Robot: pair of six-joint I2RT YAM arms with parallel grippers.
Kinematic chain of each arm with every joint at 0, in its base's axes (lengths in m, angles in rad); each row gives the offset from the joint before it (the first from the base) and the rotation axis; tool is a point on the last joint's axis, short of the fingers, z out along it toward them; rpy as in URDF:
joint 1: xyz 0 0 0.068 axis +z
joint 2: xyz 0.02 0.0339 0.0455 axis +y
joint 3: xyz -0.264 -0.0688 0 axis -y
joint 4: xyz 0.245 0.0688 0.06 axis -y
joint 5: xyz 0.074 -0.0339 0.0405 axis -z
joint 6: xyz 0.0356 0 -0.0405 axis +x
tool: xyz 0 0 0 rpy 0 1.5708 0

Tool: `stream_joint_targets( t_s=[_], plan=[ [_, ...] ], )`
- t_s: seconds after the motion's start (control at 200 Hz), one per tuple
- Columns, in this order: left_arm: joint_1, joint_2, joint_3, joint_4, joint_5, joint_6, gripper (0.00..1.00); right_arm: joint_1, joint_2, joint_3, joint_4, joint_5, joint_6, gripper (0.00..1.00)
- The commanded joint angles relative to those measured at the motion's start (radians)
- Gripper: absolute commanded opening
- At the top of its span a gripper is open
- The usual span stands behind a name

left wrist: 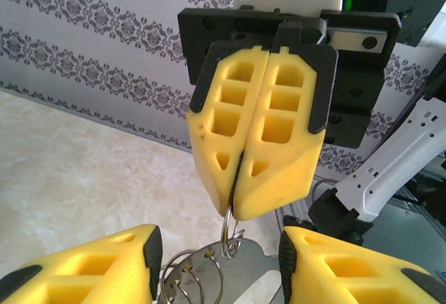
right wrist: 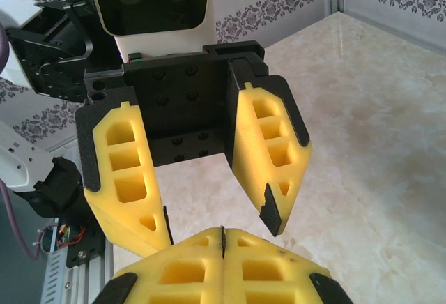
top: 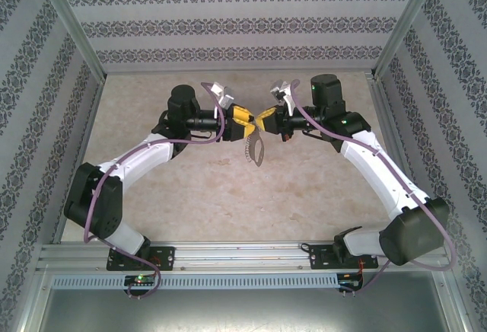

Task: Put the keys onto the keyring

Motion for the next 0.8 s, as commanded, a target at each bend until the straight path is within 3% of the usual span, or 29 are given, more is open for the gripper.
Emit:
stream_joint_targets(
  t_s=[0.0,0.145,0.35,0.665,0.794],
  plan=[
    [0.007,0.011,-0.008,0.159,0.012,-0.072,0.47,0.005,-0.016,0.008,0.063,-0.005,0.009,0.00],
    [0.005,0.027,-0.021,0.255,0.023,-0.146,0.43,0.000,-0.016,-0.003,0.089,-0.018,0.025,0.00],
    [-0.005,0.043,-0.016,0.269,0.040,-0.167,0.40,0.000,-0.021,-0.016,0.107,-0.018,0.034,0.00],
    [-0.015,0.056,-0.022,0.340,0.030,-0.209,0.19,-0.006,-0.023,-0.023,0.120,-0.025,0.041,0.00],
    [-0.021,0.060,-0.016,0.354,0.037,-0.221,0.17,-0.008,-0.027,-0.030,0.136,-0.023,0.051,0.00]
  ],
)
